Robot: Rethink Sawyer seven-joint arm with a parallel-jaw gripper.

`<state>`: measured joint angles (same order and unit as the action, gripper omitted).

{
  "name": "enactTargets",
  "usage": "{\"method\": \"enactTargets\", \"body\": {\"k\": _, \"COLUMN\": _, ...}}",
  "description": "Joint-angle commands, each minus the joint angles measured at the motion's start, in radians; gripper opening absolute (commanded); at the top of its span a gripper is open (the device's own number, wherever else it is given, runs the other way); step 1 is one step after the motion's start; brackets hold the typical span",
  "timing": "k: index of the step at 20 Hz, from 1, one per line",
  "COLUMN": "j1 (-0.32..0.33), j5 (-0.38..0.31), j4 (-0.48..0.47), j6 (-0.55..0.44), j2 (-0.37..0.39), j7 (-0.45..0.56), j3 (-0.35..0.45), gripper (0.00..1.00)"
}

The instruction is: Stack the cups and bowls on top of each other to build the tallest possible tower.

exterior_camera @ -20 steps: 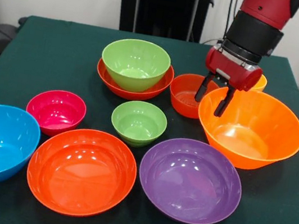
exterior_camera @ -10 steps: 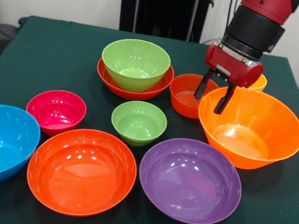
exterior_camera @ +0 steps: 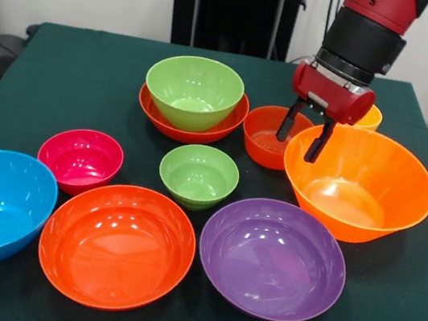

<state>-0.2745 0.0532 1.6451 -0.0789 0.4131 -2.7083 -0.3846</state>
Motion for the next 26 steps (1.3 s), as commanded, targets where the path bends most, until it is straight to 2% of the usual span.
{"method": "enactTargets", "body": {"k": 1, "j1": -0.010, "j5": -0.066, "j4": 0.030, "j6": -0.074, "j2": -0.029, "j7": 0.013, "j3": 0.056, "gripper": 1.00}}
{"method": "enactTargets", "body": {"k": 10, "j1": -0.016, "j5": -0.065, "j4": 0.026, "j6": -0.072, "j2": -0.036, "j7": 0.012, "j3": 0.047, "gripper": 1.00}}
{"method": "enactTargets", "body": {"k": 11, "j1": -0.018, "j5": -0.064, "j4": 0.025, "j6": -0.072, "j2": -0.037, "j7": 0.010, "j3": 0.045, "gripper": 0.00}}
{"method": "enactTargets", "body": {"k": 26, "j1": -0.027, "j5": -0.059, "j4": 0.023, "j6": -0.071, "j2": -0.043, "j7": 0.007, "j3": 0.036, "gripper": 0.00}}
